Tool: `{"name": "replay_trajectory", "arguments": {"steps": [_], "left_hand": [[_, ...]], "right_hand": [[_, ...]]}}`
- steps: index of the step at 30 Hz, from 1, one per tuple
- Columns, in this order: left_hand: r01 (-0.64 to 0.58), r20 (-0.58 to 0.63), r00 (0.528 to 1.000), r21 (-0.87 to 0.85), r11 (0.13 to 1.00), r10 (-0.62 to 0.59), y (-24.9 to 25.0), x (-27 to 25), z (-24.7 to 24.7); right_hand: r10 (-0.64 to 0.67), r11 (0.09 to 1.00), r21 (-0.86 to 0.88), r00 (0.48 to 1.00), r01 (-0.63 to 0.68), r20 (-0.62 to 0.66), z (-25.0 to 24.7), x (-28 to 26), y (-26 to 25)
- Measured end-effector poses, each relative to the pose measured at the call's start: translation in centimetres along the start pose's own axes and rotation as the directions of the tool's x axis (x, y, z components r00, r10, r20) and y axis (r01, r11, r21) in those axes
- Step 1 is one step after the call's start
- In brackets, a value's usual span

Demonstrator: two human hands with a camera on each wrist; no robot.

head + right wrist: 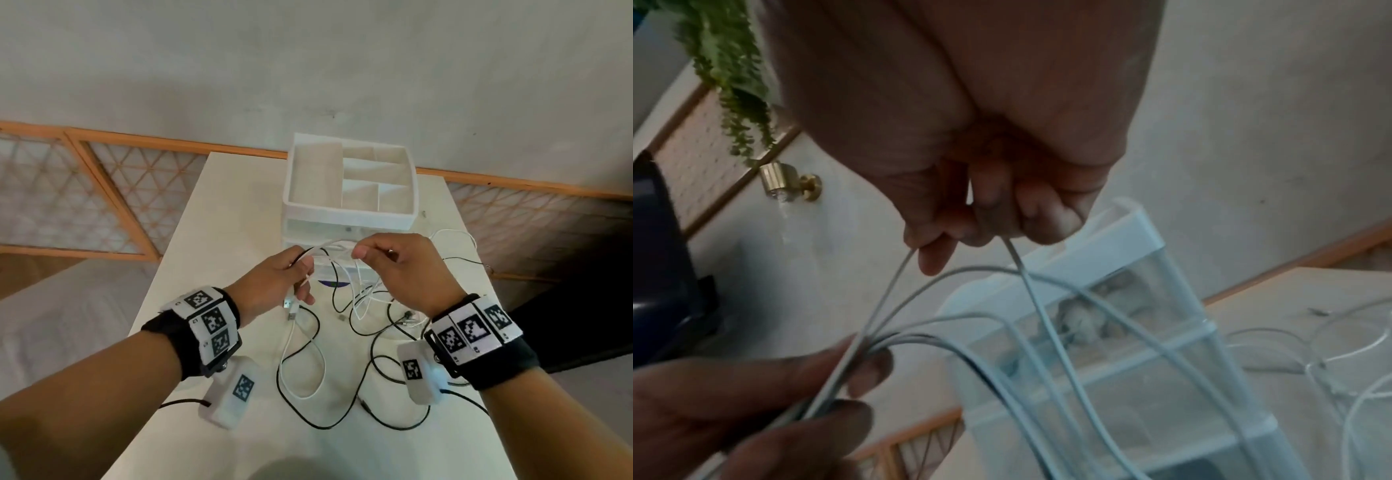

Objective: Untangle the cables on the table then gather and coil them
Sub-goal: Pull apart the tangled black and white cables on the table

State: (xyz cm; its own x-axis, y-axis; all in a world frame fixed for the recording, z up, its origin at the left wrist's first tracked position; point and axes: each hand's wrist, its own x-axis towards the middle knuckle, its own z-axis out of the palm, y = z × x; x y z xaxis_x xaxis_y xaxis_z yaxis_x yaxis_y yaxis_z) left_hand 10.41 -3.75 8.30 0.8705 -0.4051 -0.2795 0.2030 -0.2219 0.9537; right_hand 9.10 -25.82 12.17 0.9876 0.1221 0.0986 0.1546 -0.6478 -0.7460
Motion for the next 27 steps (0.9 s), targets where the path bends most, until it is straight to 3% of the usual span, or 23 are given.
{"name": "replay_trajectory", "arguments": {"steps": [3, 5, 7, 11, 16, 21, 27], "left_hand": [[0.071, 0.064, 0.995, 0.026, 0.997, -0.073, 0.5, 0.1, -0.3], [0.056, 0.058, 0.996, 0.134, 0.989, -0.065, 1.1, 0.2, -0.3], [-0.032, 0.056, 0.998, 0.285, 0.958, 0.017, 1.8, 0.3, -0.2], [-0.207, 0.147, 0.978, 0.588, 0.782, 0.149, 2.8, 0.1, -0.2], [-0.221, 0.106, 0.973, 0.674, 0.705, 0.203, 2.8, -0.3, -0.8], [-0.082, 0.008, 0.995, 0.641, 0.763, 0.100, 1.1, -0.5, -2.1], [-0.084, -0.069, 0.981, 0.685, 0.724, 0.180, -0.1, -0.3, -1.9]], "right_hand": [[0.058, 0.997, -0.047, 0.998, -0.056, 0.038, -0.1, -0.4, 0.9], [0.031, 0.996, -0.088, 0.999, -0.032, -0.015, 0.2, -0.7, 0.8], [0.005, 0.984, -0.177, 1.000, -0.006, -0.010, 0.9, -0.7, 0.2], [-0.053, 0.921, -0.388, 0.999, 0.046, -0.007, 3.4, -0.8, -1.3], [0.029, 0.848, -0.530, 0.994, 0.031, 0.105, 3.4, -0.2, 0.3], [0.124, 0.832, -0.540, 0.991, -0.125, -0.038, 1.7, -0.1, 1.9], [0.245, 0.699, -0.690, 0.969, -0.185, -0.012, 1.1, -0.7, 1.7]]}}
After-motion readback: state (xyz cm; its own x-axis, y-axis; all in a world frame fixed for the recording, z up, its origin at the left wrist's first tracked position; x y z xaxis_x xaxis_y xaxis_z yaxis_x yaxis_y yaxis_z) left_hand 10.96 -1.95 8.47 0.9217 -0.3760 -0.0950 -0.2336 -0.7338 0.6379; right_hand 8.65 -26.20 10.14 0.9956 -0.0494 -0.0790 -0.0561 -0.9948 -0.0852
